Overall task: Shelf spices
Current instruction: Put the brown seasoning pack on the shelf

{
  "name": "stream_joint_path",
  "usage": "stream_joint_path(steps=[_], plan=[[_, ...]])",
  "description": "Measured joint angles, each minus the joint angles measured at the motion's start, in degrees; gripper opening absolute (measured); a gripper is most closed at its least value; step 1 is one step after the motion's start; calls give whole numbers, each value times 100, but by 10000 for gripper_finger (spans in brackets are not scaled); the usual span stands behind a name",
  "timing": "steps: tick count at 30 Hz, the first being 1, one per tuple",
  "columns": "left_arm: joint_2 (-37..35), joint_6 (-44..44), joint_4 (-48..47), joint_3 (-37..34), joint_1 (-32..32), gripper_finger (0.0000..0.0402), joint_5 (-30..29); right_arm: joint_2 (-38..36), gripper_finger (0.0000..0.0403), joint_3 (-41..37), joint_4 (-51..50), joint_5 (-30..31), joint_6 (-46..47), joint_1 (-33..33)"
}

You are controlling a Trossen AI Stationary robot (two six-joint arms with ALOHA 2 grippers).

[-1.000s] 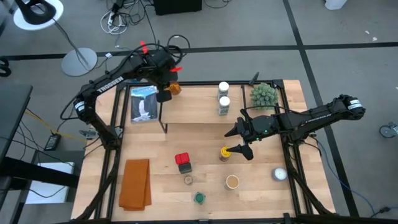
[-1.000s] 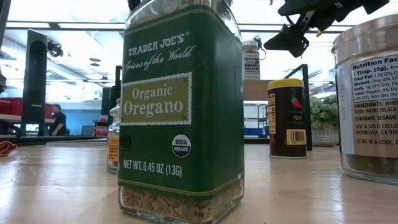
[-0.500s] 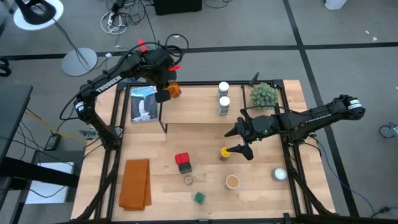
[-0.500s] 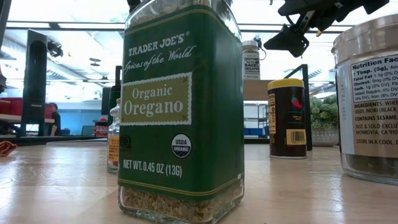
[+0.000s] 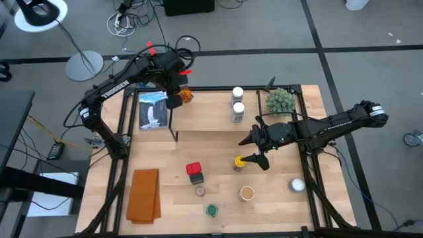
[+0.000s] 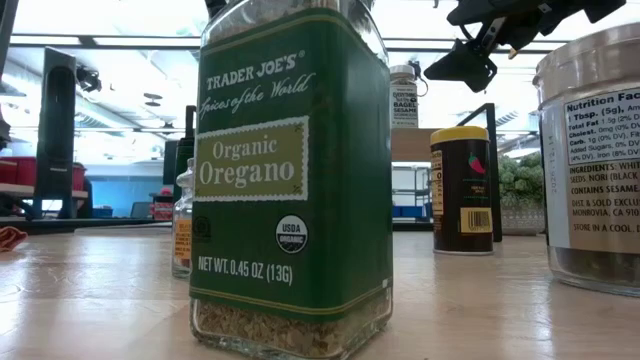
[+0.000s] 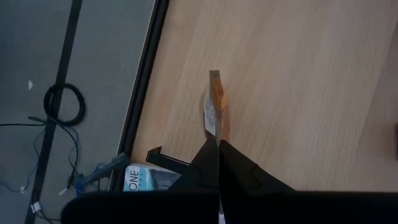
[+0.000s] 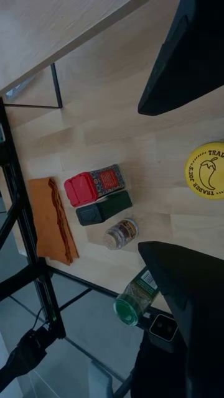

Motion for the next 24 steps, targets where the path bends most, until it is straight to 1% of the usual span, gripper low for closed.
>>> stream_joint_path(steps=[6, 13, 24], plan=[[0, -165, 3, 0, 0, 2, 0, 0, 346, 0, 0, -1, 2, 0], [0, -312, 8, -7, 0, 15, -1, 0, 346, 0, 0, -2, 2, -1], [-2, -316, 147, -234, -2, 30, -2, 0, 346, 0, -2, -4, 2, 0]])
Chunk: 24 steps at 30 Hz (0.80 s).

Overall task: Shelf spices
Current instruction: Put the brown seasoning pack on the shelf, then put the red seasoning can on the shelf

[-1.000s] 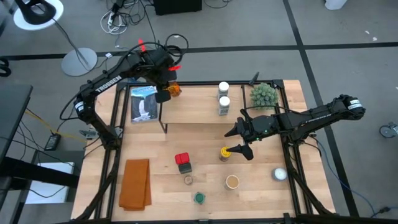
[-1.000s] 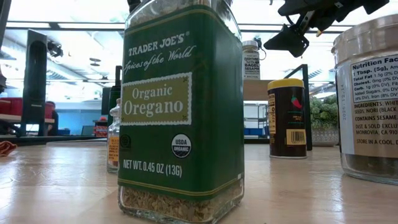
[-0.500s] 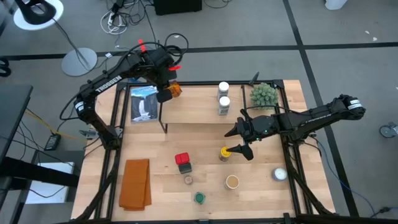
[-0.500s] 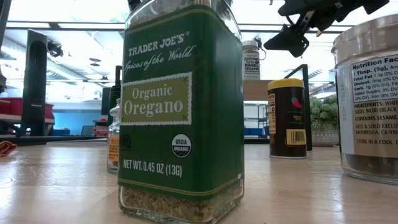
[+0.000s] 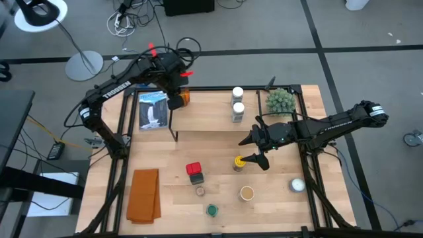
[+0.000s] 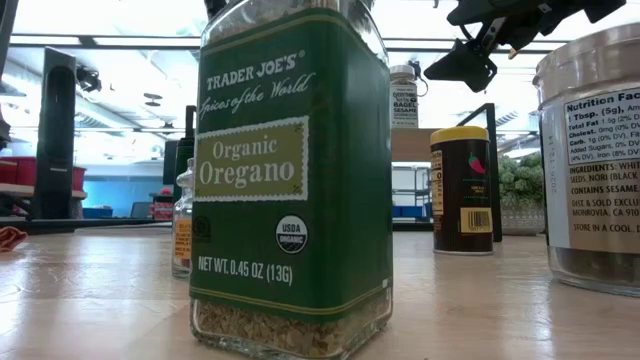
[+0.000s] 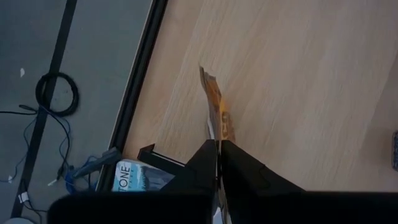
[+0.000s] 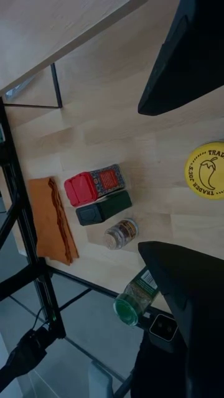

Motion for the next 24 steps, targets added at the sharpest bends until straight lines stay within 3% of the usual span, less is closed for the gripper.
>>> stream_joint_path(steps=[14, 24], plan=[[-17, 65, 92, 28, 2, 31, -125, 0, 346, 0, 0, -13, 2, 1], [-22, 124, -30, 985, 0, 31, -122, 0, 346, 0, 0, -20, 2, 1]])
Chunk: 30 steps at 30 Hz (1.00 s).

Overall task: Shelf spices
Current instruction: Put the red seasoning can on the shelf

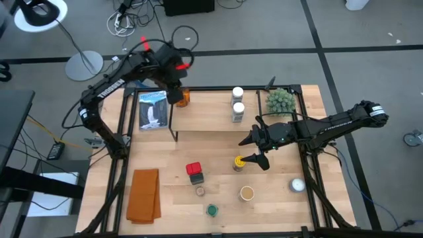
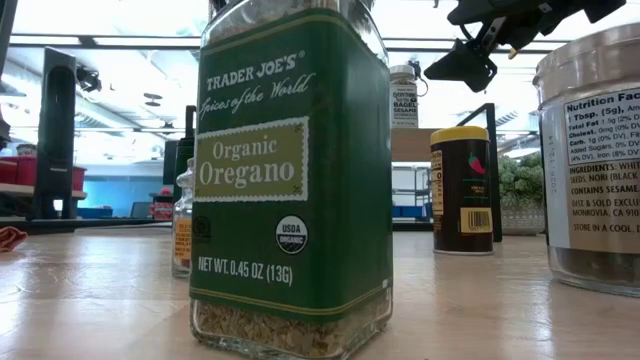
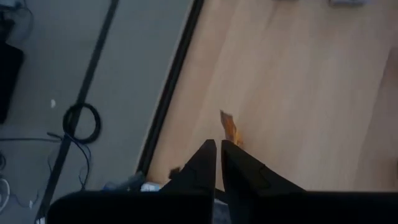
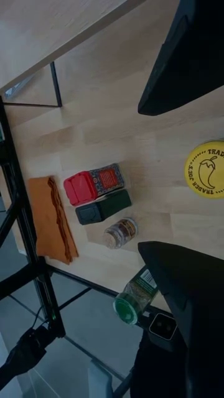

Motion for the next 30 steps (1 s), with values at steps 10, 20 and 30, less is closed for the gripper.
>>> stream_joint_path(steps=[10, 20, 30], plan=[[-639, -606, 355, -277, -726, 31, 87, 0, 346, 0, -4, -2, 0, 0], [-2669, -1685, 3101, -3268, -2300, 31, -2, 0, 346, 0, -15, 0, 63, 87], [-3938, -3083, 5216, -6132, -4424, 30, -1203, 0, 346, 0, -15, 4, 63, 331]])
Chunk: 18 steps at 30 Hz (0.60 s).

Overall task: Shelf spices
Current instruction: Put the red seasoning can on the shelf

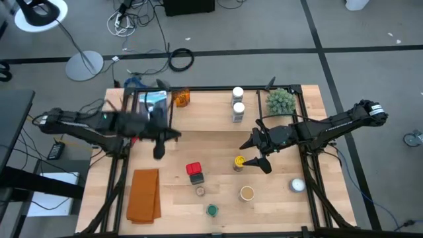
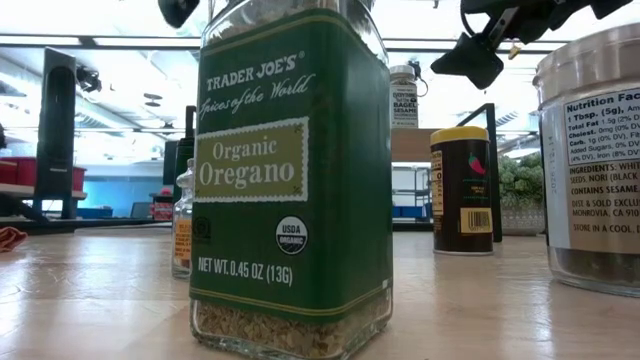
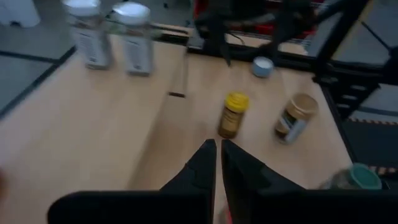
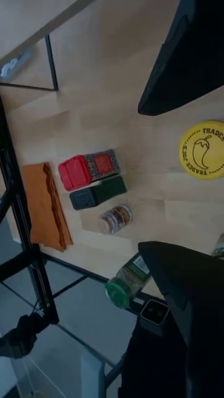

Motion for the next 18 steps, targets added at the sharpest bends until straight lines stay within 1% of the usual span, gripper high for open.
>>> stream_joint_path(steps=[3, 6, 11, 15, 18], plan=[[18, -120, 616, -555, -582, 30, -554, 0, 346, 0, 15, -1, -2, 54], [90, -215, 1082, -938, -939, 30, -911, 0, 346, 0, 17, -1, -94, 82], [123, -439, 1760, -1449, -1258, 30, -988, 0, 346, 0, 45, 0, -160, 82], [135, -451, 2322, -1841, -1397, 30, -994, 0, 346, 0, 288, 26, -159, 82], [132, -451, 2489, -2063, -1416, 30, -994, 0, 346, 0, 385, 29, -162, 82]])
